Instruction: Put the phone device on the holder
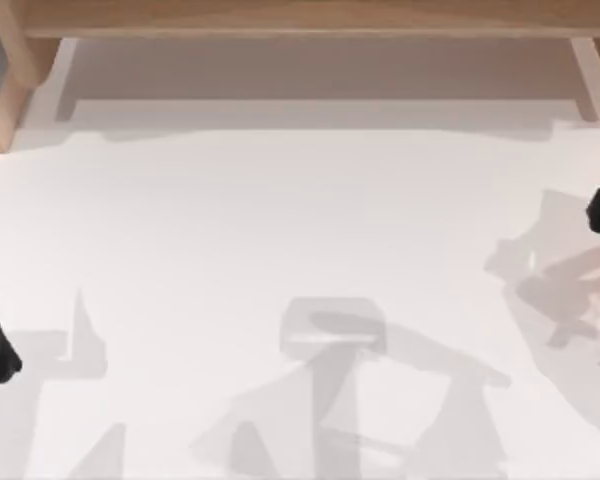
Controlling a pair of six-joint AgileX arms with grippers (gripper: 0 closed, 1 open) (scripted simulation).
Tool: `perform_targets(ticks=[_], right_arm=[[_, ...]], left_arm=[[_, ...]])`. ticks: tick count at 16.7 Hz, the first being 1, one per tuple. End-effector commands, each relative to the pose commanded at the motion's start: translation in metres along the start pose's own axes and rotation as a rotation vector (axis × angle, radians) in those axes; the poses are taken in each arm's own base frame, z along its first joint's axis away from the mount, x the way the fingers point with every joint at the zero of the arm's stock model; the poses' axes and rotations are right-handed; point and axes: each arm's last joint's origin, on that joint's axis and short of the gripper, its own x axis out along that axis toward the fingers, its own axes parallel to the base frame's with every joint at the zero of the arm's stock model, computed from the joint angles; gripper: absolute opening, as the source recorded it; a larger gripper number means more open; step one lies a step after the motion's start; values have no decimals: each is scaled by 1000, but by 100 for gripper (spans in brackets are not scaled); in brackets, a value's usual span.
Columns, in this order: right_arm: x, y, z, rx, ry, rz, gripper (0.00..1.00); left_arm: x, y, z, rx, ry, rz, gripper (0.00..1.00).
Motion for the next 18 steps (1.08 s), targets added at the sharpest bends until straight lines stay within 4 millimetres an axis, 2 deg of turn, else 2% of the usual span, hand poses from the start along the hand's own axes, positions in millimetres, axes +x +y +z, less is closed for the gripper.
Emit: perform_targets(ticks=[2,7,12,18], right_arm=[[13,-7,-7,-47,19,-60,0],[47,-22,-10,-73,16,-191,0],[51,-23,-10,-71,19,-194,0],[51,-23,-10,-71,19,-194,45]], left_arm=[[0,0,0,0,0,0,100],[0,0,0,0,0,0,100],[0,0,0,0,0,0,100],[0,0,0,0,0,0,100]])
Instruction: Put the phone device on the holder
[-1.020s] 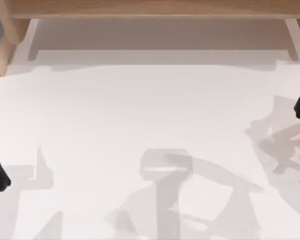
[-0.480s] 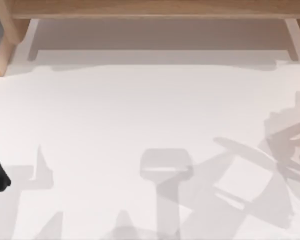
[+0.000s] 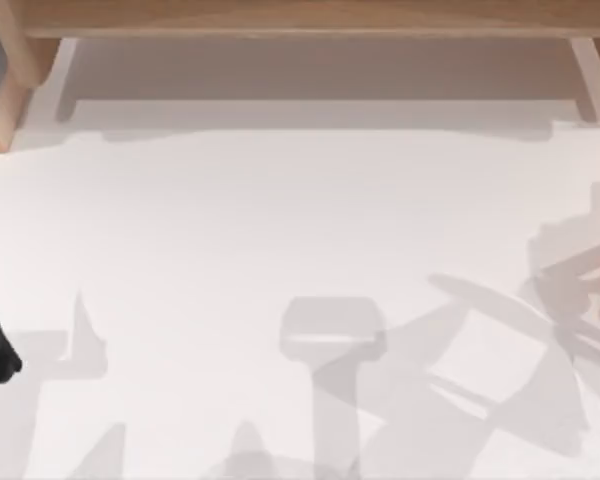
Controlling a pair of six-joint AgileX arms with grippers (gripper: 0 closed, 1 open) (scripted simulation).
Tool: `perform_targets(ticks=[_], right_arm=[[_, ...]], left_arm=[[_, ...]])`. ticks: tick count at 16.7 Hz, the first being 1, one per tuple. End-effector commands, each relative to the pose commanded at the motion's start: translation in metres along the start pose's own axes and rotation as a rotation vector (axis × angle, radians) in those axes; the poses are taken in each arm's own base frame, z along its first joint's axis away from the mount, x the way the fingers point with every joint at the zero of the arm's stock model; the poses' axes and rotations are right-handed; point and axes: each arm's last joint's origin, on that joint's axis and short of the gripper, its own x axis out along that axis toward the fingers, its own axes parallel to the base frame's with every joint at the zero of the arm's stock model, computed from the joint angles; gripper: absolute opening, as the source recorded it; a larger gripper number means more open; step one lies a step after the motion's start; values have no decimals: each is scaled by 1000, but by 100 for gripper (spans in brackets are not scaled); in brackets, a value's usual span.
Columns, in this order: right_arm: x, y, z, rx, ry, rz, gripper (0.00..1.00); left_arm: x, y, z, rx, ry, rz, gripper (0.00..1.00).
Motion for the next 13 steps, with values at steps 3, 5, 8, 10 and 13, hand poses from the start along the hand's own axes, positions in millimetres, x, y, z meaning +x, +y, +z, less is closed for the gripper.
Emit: perform_targets(ticks=[3,5,8,10,13], right_arm=[[0,0,0,0,0,0,68],[0,0,0,0,0,0,83],[0,0,0,0,0,0,100],[0,0,0,0,0,0,100],[0,0,0,0,0,0,100]], left_arm=[[0,0,0,0,0,0,100],[0,0,0,0,0,0,100],[0,0,0,0,0,0,100],[0,0,0,0,0,0,100],[0,0,0,0,0,0,100]])
